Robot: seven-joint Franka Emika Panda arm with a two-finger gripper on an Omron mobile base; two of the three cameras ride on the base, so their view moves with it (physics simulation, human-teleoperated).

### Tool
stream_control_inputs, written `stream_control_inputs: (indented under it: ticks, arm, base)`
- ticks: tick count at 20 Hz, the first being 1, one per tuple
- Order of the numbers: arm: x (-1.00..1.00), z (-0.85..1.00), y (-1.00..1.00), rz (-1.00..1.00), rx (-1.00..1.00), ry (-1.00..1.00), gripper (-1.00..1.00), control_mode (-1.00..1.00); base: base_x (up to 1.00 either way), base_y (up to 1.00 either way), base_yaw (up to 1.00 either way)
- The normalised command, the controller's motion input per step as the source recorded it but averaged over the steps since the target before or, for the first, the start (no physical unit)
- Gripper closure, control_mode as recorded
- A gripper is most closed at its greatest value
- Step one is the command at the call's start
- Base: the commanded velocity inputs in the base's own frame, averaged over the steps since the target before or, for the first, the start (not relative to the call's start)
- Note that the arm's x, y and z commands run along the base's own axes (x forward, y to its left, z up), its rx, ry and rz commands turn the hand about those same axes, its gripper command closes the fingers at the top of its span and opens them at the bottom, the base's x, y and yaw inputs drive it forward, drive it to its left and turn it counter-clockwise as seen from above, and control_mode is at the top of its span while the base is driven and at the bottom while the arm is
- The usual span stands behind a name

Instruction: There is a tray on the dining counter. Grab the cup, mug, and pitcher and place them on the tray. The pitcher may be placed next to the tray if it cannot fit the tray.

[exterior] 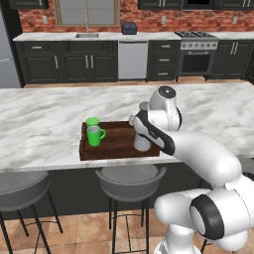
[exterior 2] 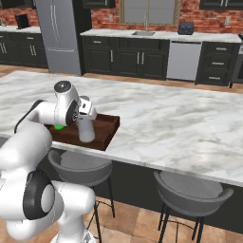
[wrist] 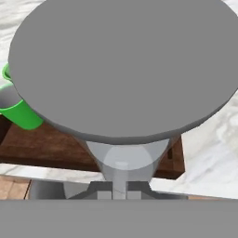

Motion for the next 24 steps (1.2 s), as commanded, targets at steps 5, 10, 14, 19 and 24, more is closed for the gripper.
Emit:
stream_control_inputs:
  ticks: [5, 10, 14, 19, 24]
  arm:
    - [0.18, 0.00, 0.00, 0.00, 0.00, 0.00, 1.00, -1.00]
    - [0.36, 0.00, 0.00, 0.00, 0.00, 0.00, 1.00, -1.00]
    - [0.42, 0.00, 0.00, 0.00, 0.00, 0.00, 1.00, -1.00]
    - [0.46, 0.00, 0.00, 0.00, 0.00, 0.00, 1.00, -1.00]
    - [0.45, 0.00, 0.00, 0.00, 0.00, 0.00, 1.00, -1.00]
  base:
    - [0.00, 0.00, 0.00]
    - [0.00, 0.00, 0.00]
    - [0.00, 0.00, 0.00]
    - [0.00, 0.00, 0.00]
    - [0.00, 0.00, 0.00]
